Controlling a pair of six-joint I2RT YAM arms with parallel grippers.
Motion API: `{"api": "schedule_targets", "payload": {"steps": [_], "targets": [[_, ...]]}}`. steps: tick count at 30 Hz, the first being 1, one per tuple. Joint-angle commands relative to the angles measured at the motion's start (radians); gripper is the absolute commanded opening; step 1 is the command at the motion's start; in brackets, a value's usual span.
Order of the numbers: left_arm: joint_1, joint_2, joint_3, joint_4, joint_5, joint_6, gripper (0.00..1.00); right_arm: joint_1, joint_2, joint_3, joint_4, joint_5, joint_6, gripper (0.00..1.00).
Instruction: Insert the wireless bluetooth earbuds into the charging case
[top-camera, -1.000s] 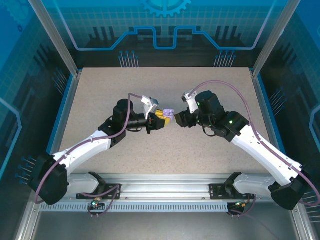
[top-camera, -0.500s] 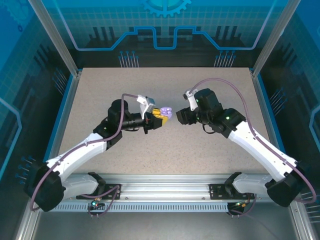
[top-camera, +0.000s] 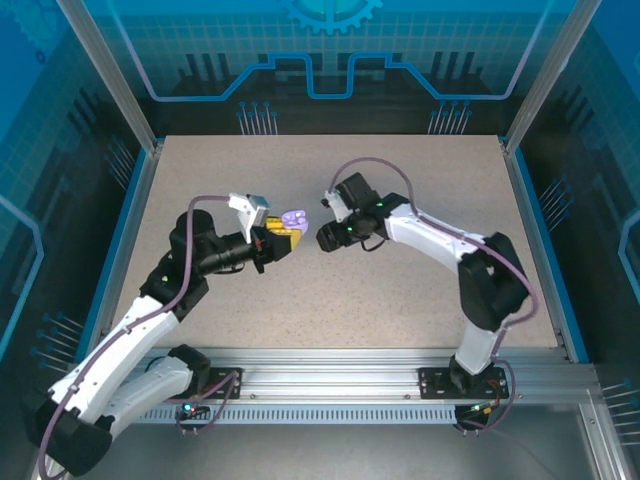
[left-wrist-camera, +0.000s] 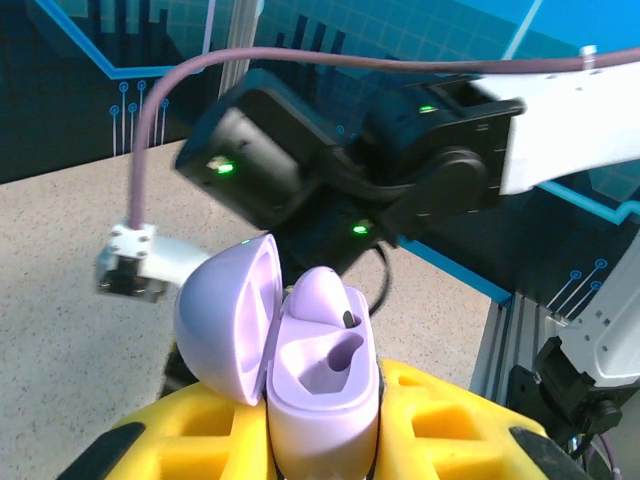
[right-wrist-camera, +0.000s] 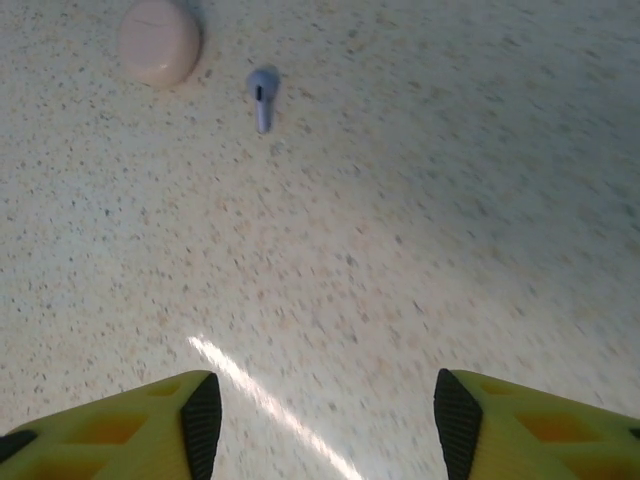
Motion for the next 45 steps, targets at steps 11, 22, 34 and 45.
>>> {"api": "schedule_targets", "payload": {"steps": [11, 22, 34, 45], "targets": [[0.016, -0.11, -0.047, -0.148, -0.07, -0.07, 0.17, 0.08, 0.459, 0.54, -0.165, -0.062, -0.042, 0.43], [0.016, -0.13, -0.05, -0.156, -0.078, -0.076, 0.17, 0.106, 0.683, 0.818, -0.326, 0.027, -0.027, 0.41], [0.016, -0.141, -0.061, -0.16, -0.085, -0.073, 0.18, 0.125, 0.787, 0.944, -0.395, 0.076, -0.011, 0.43], [0.016, -0.164, -0.065, -0.173, -0.098, -0.067, 0.18, 0.151, 0.878, 1.05, -0.477, 0.169, -0.025, 0.4]]}}
